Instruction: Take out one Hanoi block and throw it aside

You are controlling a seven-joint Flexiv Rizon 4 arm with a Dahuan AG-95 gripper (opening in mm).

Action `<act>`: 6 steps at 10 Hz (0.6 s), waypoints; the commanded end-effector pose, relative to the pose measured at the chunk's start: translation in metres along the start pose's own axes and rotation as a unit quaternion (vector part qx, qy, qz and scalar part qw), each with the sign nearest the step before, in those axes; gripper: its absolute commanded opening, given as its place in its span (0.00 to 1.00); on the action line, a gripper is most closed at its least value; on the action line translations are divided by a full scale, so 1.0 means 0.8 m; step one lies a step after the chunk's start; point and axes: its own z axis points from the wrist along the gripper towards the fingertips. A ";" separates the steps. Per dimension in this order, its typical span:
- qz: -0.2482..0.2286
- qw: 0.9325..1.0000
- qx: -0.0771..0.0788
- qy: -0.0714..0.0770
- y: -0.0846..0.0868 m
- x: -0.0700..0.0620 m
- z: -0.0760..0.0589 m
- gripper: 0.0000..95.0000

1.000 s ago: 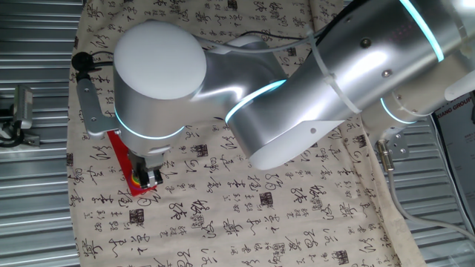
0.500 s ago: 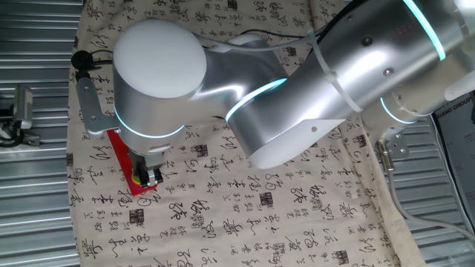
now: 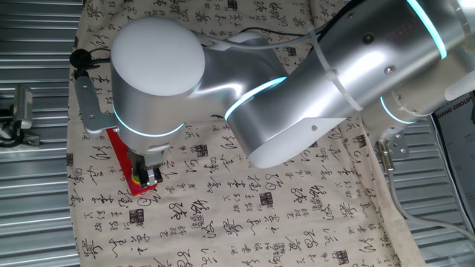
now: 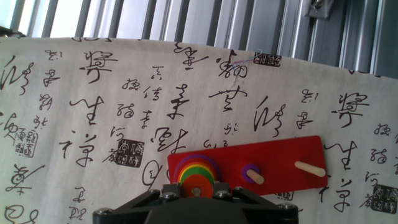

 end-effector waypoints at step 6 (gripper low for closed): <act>0.001 1.000 -0.001 0.001 0.002 0.001 -0.005 0.00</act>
